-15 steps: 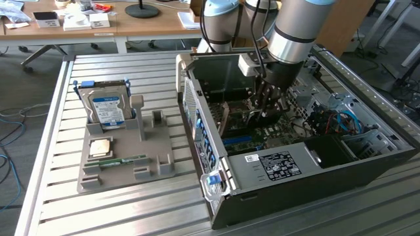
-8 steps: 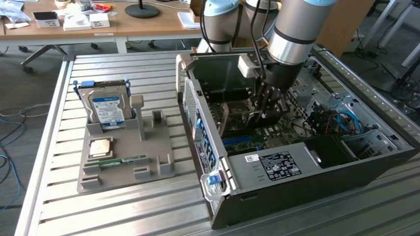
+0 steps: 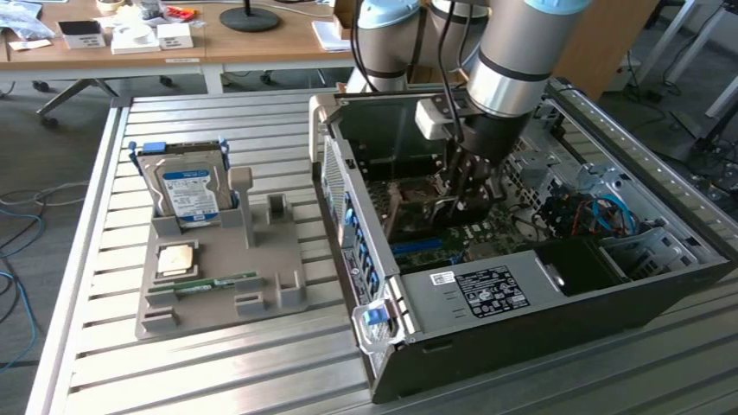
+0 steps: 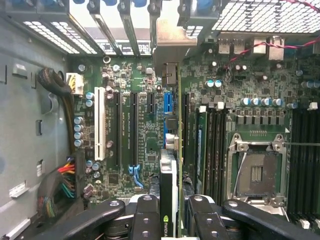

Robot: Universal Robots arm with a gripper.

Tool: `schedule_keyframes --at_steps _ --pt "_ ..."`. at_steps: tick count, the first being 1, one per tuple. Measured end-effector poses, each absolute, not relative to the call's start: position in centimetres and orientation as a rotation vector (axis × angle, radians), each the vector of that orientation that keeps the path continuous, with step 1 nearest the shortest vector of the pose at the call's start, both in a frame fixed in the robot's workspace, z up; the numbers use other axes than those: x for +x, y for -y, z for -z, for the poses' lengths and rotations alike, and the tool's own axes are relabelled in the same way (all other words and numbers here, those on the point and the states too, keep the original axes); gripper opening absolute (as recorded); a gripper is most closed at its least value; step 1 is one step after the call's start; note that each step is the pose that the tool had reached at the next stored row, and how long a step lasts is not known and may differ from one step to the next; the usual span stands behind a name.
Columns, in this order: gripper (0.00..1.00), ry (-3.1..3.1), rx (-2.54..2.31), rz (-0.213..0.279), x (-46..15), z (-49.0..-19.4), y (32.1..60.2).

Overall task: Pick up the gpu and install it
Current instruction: 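Insert the gpu into the slot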

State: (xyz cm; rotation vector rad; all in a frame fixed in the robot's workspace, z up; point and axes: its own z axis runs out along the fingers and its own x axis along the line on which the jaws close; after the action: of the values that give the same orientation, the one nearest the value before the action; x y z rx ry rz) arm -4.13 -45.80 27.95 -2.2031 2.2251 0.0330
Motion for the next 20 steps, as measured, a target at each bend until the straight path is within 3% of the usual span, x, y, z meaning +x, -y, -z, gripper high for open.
schedule_keyframes --at_steps 20 --pt "0.27 -2.225 -2.203 -0.033 -4.99 -27.12 45.79"
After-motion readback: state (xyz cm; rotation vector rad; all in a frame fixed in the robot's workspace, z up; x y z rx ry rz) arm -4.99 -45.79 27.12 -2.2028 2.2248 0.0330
